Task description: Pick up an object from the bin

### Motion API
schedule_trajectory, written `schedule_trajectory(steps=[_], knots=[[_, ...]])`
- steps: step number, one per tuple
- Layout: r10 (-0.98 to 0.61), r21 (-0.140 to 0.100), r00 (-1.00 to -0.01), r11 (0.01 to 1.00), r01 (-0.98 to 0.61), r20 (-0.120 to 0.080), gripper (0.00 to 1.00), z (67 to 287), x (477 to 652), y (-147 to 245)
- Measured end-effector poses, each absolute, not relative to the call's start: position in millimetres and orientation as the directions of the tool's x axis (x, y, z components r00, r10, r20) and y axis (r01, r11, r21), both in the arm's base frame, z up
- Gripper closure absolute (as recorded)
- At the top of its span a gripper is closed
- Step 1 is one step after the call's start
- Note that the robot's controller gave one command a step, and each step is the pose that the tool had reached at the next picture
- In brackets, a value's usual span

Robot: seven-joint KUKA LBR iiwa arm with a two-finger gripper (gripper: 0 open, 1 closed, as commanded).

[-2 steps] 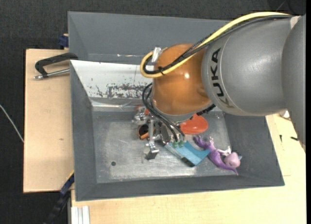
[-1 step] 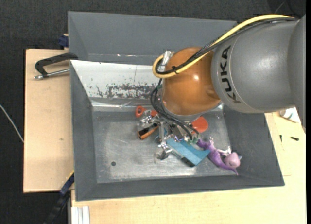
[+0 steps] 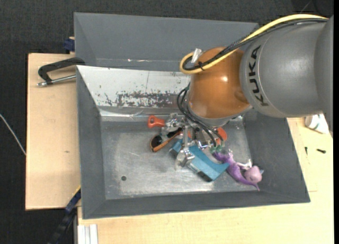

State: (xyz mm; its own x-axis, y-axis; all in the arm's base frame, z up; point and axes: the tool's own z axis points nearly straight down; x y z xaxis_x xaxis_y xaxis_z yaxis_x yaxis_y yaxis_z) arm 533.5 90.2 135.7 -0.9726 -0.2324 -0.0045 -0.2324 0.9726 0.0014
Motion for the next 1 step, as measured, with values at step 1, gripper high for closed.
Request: schedule_trajectory(steps=[1], knots=[[-0.255,0.0,-0.967,0.967,-0.255,-0.008,0.0,114.2,569.7,78.3]])
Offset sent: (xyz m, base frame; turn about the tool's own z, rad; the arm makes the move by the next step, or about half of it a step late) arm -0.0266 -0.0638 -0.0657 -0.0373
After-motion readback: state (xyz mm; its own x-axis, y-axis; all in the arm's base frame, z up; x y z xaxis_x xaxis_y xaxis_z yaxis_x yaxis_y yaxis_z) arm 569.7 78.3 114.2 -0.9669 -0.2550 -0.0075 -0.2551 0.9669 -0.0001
